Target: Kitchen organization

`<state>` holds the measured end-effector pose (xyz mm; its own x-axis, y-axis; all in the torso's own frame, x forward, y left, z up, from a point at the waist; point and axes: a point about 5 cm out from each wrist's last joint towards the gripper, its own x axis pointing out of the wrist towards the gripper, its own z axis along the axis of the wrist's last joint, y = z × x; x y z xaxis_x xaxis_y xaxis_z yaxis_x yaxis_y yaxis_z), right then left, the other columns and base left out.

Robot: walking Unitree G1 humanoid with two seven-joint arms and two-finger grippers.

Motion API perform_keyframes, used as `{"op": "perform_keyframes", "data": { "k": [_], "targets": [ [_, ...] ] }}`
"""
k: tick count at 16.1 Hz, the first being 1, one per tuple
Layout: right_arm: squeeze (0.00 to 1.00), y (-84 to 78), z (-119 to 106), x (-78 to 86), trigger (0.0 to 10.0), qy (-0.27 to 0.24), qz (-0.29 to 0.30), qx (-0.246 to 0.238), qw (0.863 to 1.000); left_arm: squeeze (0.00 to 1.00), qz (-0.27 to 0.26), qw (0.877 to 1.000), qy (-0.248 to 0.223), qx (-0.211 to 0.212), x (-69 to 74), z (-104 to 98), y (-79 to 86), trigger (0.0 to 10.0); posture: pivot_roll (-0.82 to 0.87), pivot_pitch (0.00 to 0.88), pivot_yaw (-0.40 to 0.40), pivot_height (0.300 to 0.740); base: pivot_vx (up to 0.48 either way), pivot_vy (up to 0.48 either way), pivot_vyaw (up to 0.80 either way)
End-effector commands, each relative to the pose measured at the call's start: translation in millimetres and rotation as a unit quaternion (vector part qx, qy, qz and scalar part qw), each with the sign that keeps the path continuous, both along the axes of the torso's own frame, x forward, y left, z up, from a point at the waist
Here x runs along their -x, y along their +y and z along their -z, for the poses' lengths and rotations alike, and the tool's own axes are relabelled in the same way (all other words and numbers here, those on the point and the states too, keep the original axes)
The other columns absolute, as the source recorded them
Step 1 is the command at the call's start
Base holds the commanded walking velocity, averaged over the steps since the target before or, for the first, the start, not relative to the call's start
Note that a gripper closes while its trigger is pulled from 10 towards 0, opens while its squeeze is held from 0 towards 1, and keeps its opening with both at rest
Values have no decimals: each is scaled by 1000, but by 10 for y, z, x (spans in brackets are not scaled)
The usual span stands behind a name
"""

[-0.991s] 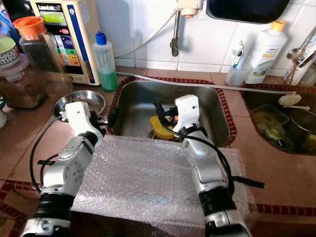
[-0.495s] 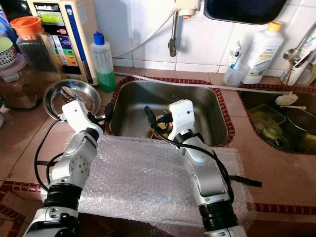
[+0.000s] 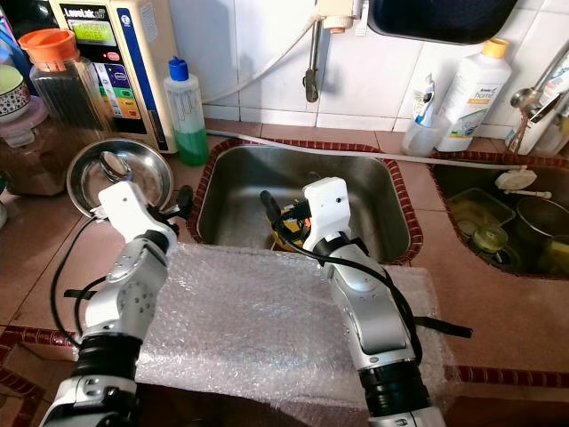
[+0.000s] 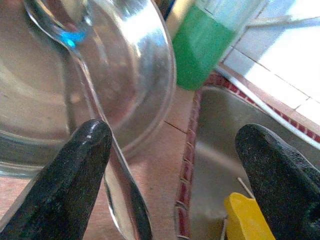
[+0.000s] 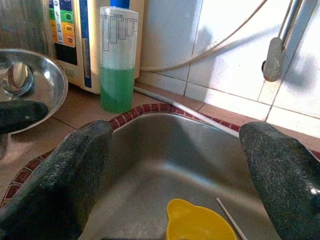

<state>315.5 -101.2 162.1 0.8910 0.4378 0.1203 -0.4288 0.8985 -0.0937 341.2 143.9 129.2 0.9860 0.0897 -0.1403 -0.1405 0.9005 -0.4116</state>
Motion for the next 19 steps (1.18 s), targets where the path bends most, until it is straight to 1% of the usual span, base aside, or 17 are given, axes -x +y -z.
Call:
{"op": "perform_keyframes", "data": {
  "k": [1, 3, 6, 8, 9, 10, 11, 14, 16, 17, 18, 19],
  "targets": [
    [1000, -13, -115, -20, 10000, -19, 6, 2, 1000, 0, -6, 1000, -2, -10, 17, -38, 30, 10000, 46, 17, -13, 740, 0, 0, 0],
    [1000, -31, -146, -36, 10000, -23, 8, 3, 1000, 0, -12, 1000, -2, -13, 75, -95, 56, 10000, 48, 17, -14, 740, 0, 0, 0],
    [1000, -60, -160, -48, 10000, -25, 13, 5, 1000, 0, -19, 999, -21, -33, 160, -218, 105, 10000, 53, 16, -14, 740, 0, 0, 0],
    [1000, -67, -163, -53, 10000, -25, 14, 4, 1000, 0, -20, 999, -18, -38, 188, -218, 127, 10000, 53, 16, -14, 740, 0, 0, 0],
    [1000, -66, -168, -61, 10000, -25, 14, 4, 1000, 0, -19, 998, -11, -61, 202, -214, 152, 10000, 63, 14, -17, 740, 0, 0, 0],
    [1000, -63, -170, -64, 10000, -25, 14, 3, 1000, 0, -16, 997, -9, -75, 205, -217, 161, 10000, 63, 14, -17, 740, 0, 0, 0],
    [1000, -60, -172, -66, 10000, -26, 13, 3, 1000, 0, -7, 995, -18, -100, 203, -247, 164, 10000, 64, 15, -17, 740, 0, 0, 0],
    [1000, -63, -170, -64, 10000, -24, 14, 3, 1000, 0, 13, 987, -48, -150, 195, -347, 175, 10000, 61, 17, -19, 740, 0, 0, 0],
    [1000, -74, -161, -50, 10000, -23, 15, 4, 1000, 0, 21, 985, -49, -163, 211, -349, 230, 10000, 59, 20, -20, 740, 0, 0, 0],
    [1000, -87, -157, -48, 10000, -22, 16, 4, 1000, 0, 31, 982, -51, -179, 218, -348, 275, 10000, 56, 21, -21, 740, 0, 0, 0],
    [1000, -94, -159, -43, 10000, -23, 16, 4, 1000, 0, 35, 981, -54, -181, 225, -355, 283, 10000, 57, 23, -24, 740, 0, 0, 0],
    [1000, -118, -154, -52, 10000, -21, 18, 5, 1000, 0, 45, 979, -71, -188, 249, -383, 256, 10000, 59, 24, -30, 740, 0, 0, 0]
  ]
}}
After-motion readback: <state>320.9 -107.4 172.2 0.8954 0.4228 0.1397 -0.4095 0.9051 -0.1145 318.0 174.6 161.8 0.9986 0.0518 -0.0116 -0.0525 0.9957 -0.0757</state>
